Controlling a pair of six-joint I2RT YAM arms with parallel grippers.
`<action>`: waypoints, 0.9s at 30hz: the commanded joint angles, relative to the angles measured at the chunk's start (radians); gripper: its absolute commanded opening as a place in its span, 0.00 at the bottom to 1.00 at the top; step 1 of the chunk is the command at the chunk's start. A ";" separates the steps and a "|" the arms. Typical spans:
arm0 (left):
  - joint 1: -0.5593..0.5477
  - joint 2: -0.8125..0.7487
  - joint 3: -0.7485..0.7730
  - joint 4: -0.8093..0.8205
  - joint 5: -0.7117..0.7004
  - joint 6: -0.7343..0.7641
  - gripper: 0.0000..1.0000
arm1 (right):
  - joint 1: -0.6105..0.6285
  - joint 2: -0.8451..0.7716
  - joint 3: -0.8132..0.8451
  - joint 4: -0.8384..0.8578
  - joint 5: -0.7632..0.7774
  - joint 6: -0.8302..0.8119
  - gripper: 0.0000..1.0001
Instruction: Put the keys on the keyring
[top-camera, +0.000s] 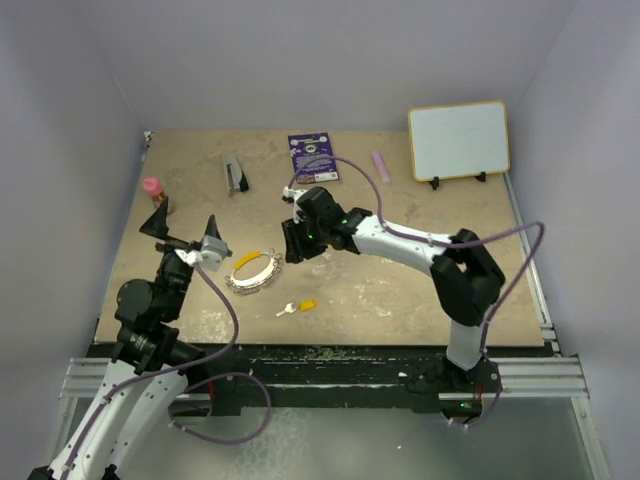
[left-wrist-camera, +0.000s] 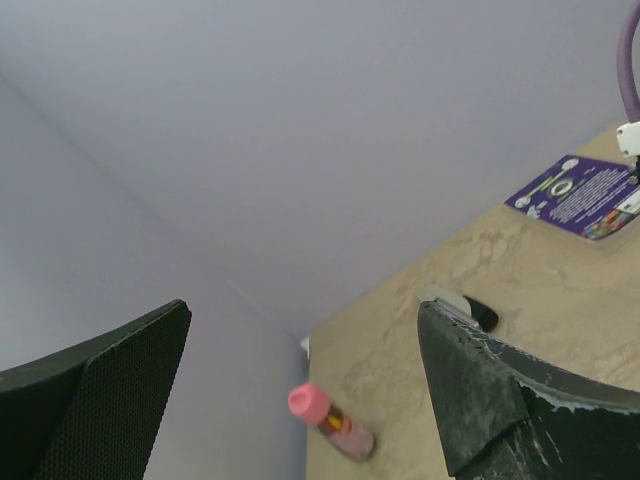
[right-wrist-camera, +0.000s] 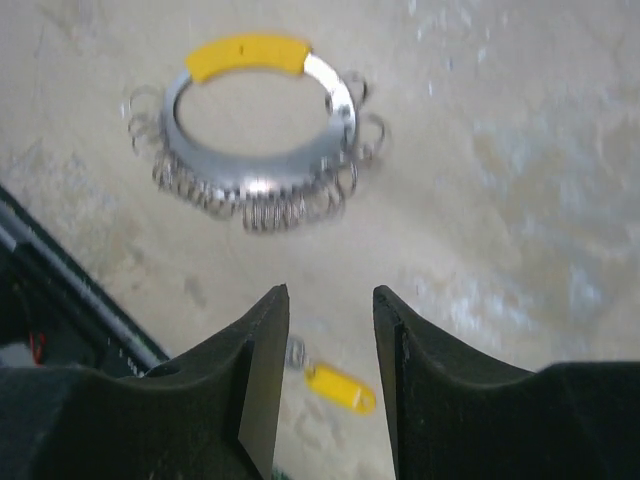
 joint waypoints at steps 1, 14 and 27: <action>0.001 0.025 0.091 -0.157 -0.257 -0.128 0.98 | 0.010 0.165 0.227 0.089 0.060 -0.009 0.45; 0.002 -0.013 0.081 -0.208 -0.284 -0.114 0.98 | 0.093 0.464 0.588 -0.161 0.241 0.070 0.54; 0.002 -0.027 0.069 -0.199 -0.264 -0.114 0.98 | 0.102 0.535 0.644 -0.239 0.318 0.112 0.51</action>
